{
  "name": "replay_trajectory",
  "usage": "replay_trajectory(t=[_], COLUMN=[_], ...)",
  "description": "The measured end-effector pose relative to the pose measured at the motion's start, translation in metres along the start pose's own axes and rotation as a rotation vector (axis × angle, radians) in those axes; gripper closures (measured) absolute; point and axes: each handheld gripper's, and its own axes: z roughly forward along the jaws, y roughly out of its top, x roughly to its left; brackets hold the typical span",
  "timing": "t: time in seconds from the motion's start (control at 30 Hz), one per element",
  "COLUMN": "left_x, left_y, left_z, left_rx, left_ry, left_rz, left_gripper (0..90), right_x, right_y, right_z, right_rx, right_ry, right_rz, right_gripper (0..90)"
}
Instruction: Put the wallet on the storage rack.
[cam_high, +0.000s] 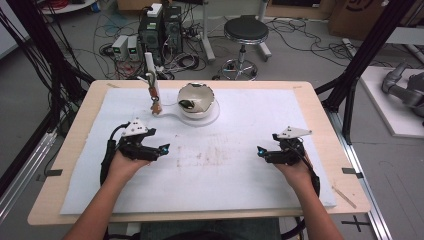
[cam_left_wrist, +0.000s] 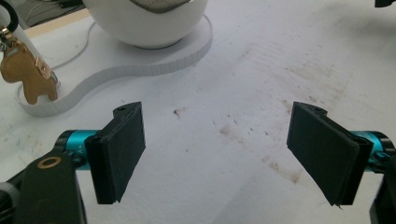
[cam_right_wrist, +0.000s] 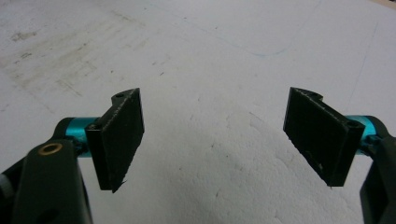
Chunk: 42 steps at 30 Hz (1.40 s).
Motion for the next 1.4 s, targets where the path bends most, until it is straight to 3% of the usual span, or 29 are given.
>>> replay_trajectory(t=[0.07, 0.23, 0.3, 0.47, 1.0, 1.4], left_x=[0.002, 0.009, 0.01, 0.011, 0.008, 0.012], left_y=[-0.003, -0.011, -0.011, -0.011, -0.011, -0.011], left_z=[-0.003, 0.002, 0.004, 0.005, 0.005, 0.003], left_rx=[-0.007, -0.063, -0.062, -0.071, -0.059, -0.056], left_ry=[0.001, -0.035, -0.028, -0.029, -0.03, -0.014], left_rz=[-0.001, -0.05, -0.059, -0.057, -0.027, -0.029], left_gripper=[19.3, 19.3, 19.3, 19.3, 19.3, 19.3], right_x=[0.0, 0.001, 0.0, 0.001, 0.003, 0.001], right_y=[0.0, 0.0, 0.0, 0.0, 0.001, 0.001], right_z=[0.0, 0.001, 0.0, -0.002, -0.002, 0.002], right_rx=[-0.001, 0.004, 0.008, -0.006, -0.005, 0.008], right_ry=[0.0, -0.004, -0.009, -0.021, -0.025, -0.022], right_rz=[0.0, -0.002, 0.008, 0.025, 0.006, 0.01], right_gripper=[20.5, 20.5, 20.5, 20.5, 20.5, 20.5])
